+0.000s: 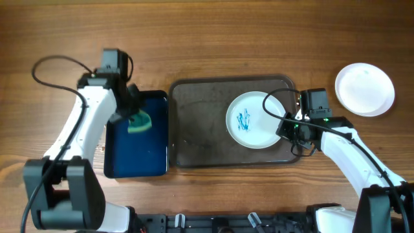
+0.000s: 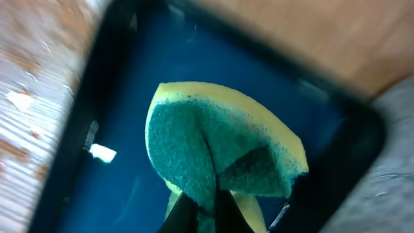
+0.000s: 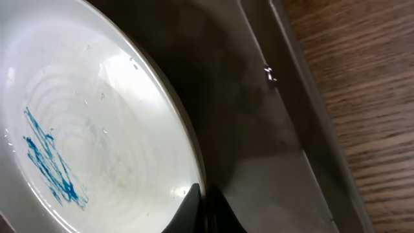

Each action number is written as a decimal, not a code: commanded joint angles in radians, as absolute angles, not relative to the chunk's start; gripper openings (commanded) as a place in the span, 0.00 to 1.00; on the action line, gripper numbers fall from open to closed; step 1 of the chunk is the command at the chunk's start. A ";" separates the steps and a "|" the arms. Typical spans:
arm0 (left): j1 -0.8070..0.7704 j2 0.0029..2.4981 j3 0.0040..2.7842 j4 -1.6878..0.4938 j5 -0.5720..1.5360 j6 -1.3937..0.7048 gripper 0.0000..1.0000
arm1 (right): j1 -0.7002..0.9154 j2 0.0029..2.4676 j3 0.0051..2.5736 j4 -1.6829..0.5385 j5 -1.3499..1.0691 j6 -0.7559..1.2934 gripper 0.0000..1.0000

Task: Clean dirty plates on tray and stack at the side
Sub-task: 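Grasp the stained plate rim with the right gripper and pull it right, then dip the sponge in the water tray and bring it onto the plate, then scrub the held plate with the sponge in the left gripper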

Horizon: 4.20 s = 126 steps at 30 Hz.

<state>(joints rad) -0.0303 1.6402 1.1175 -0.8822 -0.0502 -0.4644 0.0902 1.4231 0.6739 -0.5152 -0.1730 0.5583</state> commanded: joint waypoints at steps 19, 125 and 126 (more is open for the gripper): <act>-0.026 1.650 0.947 -0.716 0.195 -0.396 0.04 | 0.093 1.631 0.675 -0.218 -0.450 0.288 0.04; -0.608 1.897 1.055 -0.258 0.722 -0.517 0.04 | 0.392 1.589 0.726 -0.390 -0.042 0.552 0.04; -0.618 1.897 1.055 -0.213 0.736 -0.552 0.04 | 0.392 1.589 0.726 -0.394 -0.042 0.551 0.04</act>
<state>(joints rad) -0.5735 1.8824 1.0557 -0.3000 0.5320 -0.4671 0.3958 1.5703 0.7235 -0.3779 -0.0856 0.5598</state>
